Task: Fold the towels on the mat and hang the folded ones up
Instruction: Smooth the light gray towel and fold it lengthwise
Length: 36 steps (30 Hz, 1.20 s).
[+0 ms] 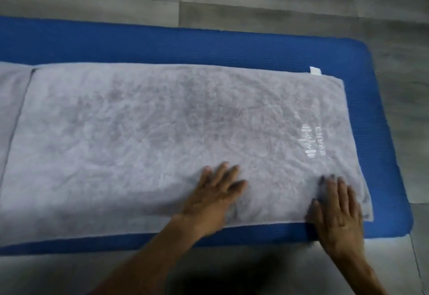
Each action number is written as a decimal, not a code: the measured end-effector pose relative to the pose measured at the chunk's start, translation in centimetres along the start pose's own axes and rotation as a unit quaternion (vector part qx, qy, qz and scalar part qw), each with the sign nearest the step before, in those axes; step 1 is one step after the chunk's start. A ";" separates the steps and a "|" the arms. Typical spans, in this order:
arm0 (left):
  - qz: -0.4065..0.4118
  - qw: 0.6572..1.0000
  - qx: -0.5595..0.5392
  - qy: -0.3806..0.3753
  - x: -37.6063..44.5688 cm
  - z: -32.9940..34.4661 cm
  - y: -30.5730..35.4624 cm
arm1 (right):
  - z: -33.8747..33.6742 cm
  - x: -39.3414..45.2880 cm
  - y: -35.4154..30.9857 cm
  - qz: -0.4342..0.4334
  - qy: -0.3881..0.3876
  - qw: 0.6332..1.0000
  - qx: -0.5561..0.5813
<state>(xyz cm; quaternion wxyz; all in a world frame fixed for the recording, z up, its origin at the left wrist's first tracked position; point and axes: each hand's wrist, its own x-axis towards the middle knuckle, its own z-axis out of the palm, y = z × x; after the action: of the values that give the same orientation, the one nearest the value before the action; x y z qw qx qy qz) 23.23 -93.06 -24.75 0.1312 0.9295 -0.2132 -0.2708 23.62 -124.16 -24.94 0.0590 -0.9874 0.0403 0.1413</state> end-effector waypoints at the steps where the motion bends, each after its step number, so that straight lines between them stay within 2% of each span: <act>1: 0.028 0.999 0.011 0.036 -1.0 1.7 0.4 | -0.1 0.2 -1.8 -0.029 -0.005 1.000 0.010; 4: 0.077 0.993 0.035 0.085 -4.5 6.4 1.3 | 1.1 0.3 -8.9 -0.123 -0.010 0.991 0.060; 6: 0.104 0.983 0.017 0.149 -6.5 8.4 1.2 | 2.6 0.3 -14.2 -0.224 0.007 0.971 0.086; 8: 0.083 0.969 -0.028 0.229 -8.2 9.2 0.4 | 3.6 0.5 -19.6 -0.313 0.014 0.943 0.114; 11: -0.069 0.922 -0.149 0.350 -12.3 9.6 -3.7 | 5.1 0.1 -27.8 -0.419 0.016 0.897 0.137; 14: -0.310 0.818 -0.212 0.435 -18.2 7.9 -10.0 | 6.4 -0.6 -35.4 -0.508 0.038 0.848 0.146; 16: -0.429 0.760 -0.198 0.447 -22.4 7.0 -14.0 | 7.3 -1.1 -39.9 -0.563 0.030 0.815 0.130; 21: -0.606 0.685 -0.134 0.382 -28.8 7.2 -22.9 | 8.4 -2.4 -49.2 -0.628 -0.051 0.769 0.105; 24: -0.680 0.618 -0.168 0.358 -30.2 7.6 -26.1 | 8.9 -2.3 -53.3 -0.597 -0.145 0.781 0.114; 26: -0.711 0.592 -0.173 0.338 -30.6 7.6 -27.2 | 8.8 -2.1 -55.3 -0.574 -0.172 0.797 0.074; 29: -0.708 0.585 -0.202 0.341 -31.0 6.1 -27.9 | 8.3 -2.0 -57.1 -0.544 -0.175 0.819 0.049; 30: -0.694 0.595 -0.202 0.353 -31.0 5.5 -27.8 | 7.9 -2.0 -57.6 -0.528 -0.177 0.828 0.070; 32: -0.664 0.644 -0.135 0.355 -30.5 4.3 -26.7 | 6.9 -2.3 -58.7 -0.480 -0.220 0.832 0.170; 34: -0.622 0.690 -0.062 0.364 -29.3 3.1 -24.6 | 5.3 -2.7 -60.0 -0.399 -0.322 0.799 0.313; 36: -0.575 0.728 -0.046 0.371 -27.7 1.9 -21.8 | 4.4 -2.6 -61.7 -0.314 -0.370 0.780 0.395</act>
<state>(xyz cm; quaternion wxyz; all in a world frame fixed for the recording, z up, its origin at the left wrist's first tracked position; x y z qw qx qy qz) 8.11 -61.31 -21.78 0.0616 0.8933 0.4408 0.0621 25.85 -62.33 -21.93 0.4956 -0.7069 -0.2443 0.4415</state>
